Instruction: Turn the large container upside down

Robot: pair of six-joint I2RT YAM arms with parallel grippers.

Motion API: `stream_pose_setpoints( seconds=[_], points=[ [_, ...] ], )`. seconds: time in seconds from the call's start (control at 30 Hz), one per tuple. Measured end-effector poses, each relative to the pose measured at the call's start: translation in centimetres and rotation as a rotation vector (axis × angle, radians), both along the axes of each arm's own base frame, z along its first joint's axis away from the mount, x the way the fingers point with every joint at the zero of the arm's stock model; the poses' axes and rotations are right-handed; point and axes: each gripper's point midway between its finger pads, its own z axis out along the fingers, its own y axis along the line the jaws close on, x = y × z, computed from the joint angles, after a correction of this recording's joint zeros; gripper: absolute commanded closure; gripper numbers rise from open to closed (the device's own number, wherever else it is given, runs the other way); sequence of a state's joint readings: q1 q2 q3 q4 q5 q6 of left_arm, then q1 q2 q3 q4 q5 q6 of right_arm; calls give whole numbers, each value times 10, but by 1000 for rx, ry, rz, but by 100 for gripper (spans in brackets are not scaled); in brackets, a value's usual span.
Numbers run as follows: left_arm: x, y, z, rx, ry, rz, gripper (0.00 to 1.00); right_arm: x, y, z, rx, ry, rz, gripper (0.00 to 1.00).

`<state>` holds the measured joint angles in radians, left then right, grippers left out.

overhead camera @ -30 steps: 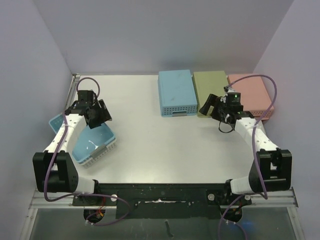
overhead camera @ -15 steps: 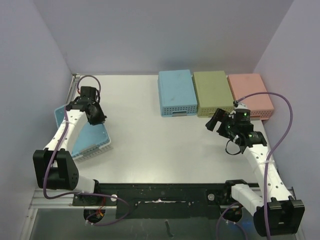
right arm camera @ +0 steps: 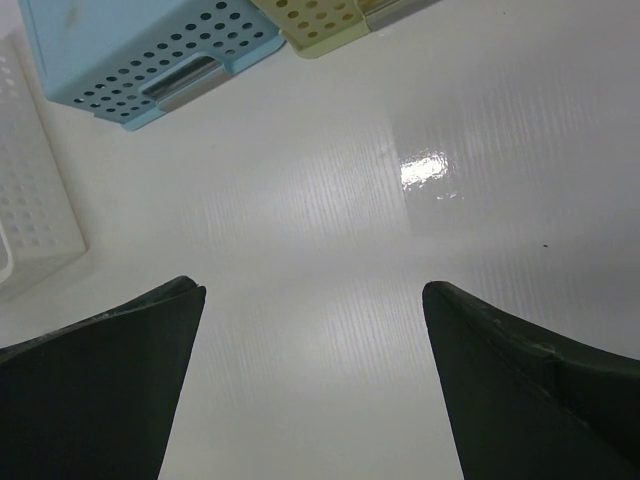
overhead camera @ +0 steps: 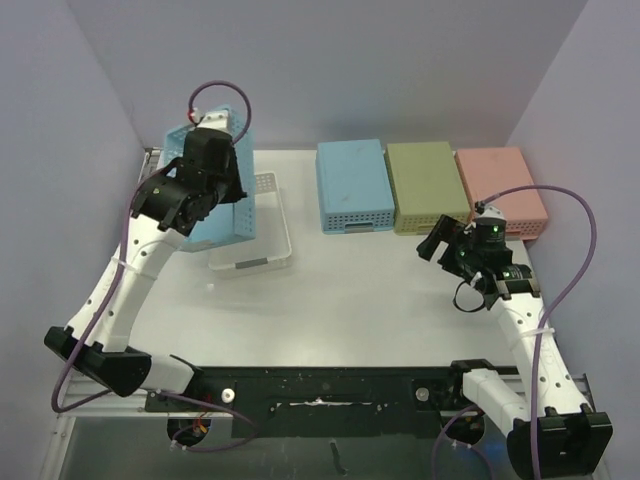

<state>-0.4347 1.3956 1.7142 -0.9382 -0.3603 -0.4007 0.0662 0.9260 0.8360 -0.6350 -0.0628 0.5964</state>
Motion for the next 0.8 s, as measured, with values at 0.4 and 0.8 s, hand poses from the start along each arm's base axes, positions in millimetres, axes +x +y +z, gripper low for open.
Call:
stream_pose_setpoints(
  seconds=[0.4, 0.8],
  points=[
    [-58, -151, -23, -153, 140, -435, 100, -7, -36, 50, -132, -78, -145, 2],
    [-131, -269, -37, -867, 273, -781, 100, -25, -78, 131, -261, -237, -325, 2]
  ],
)
